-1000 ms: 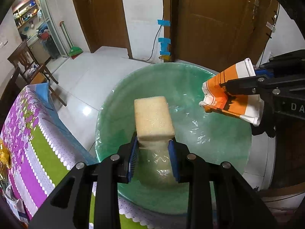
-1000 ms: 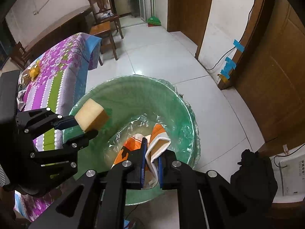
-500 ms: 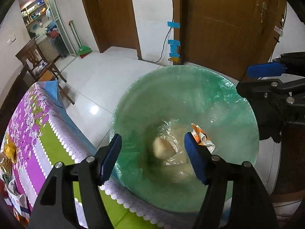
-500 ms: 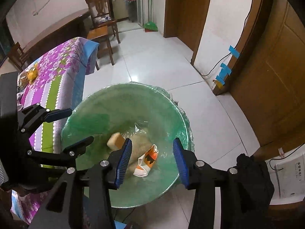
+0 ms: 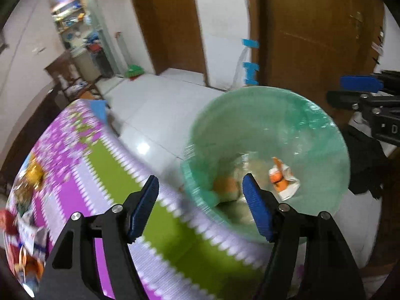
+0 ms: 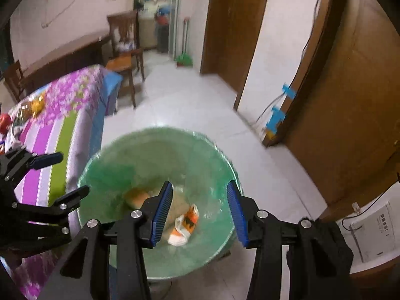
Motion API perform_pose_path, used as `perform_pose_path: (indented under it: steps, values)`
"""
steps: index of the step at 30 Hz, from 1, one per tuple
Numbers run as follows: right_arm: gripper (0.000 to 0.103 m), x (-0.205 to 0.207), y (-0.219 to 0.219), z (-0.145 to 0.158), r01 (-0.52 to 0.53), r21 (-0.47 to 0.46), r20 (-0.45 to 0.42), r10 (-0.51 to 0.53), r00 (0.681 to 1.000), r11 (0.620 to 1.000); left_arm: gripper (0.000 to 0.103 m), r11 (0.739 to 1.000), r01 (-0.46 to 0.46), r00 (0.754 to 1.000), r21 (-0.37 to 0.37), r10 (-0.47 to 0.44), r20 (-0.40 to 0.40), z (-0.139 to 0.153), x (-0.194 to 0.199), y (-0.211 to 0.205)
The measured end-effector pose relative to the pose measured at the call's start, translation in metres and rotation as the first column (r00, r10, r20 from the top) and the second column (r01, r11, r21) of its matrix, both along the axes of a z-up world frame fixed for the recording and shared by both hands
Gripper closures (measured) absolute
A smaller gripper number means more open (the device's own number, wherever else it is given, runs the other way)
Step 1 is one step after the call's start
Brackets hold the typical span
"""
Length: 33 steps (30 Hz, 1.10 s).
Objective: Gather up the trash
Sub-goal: 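Move both tools back over the table toward the remaining trash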
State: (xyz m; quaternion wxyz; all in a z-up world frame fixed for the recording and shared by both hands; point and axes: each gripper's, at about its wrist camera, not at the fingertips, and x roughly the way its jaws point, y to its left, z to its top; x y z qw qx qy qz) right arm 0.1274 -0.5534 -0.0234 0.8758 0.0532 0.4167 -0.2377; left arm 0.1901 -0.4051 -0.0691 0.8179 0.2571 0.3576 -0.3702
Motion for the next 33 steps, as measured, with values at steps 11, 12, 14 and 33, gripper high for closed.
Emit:
perform_pose_path:
  steps: [11, 12, 14, 33]
  values:
    - [0.037, -0.036, 0.099, 0.015, 0.031, -0.185, 0.284, 0.023, 0.958, 0.982, 0.025, 0.972, -0.236, 0.959, -0.022, 0.236, 0.157, 0.009, 0.001, 0.099]
    - [0.037, -0.039, 0.111, 0.015, 0.029, -0.196, 0.308, 0.034, 0.951, 0.980, 0.025, 0.965, -0.262, 0.949, -0.029, 0.263, 0.176, 0.010, 0.000, 0.111]
    - [0.037, -0.041, 0.133, 0.013, 0.022, -0.213, 0.338, 0.053, 0.940, 0.977, 0.025, 0.957, -0.288, 0.941, -0.041, 0.291, 0.175, 0.013, 0.001, 0.126]
    - [0.022, 0.003, 0.316, -0.006, -0.463, -0.089, 0.307, 0.467, 0.829, 0.882, 0.017, 0.853, -0.478, 0.867, -0.209, 0.497, 0.043, 0.062, -0.001, 0.333]
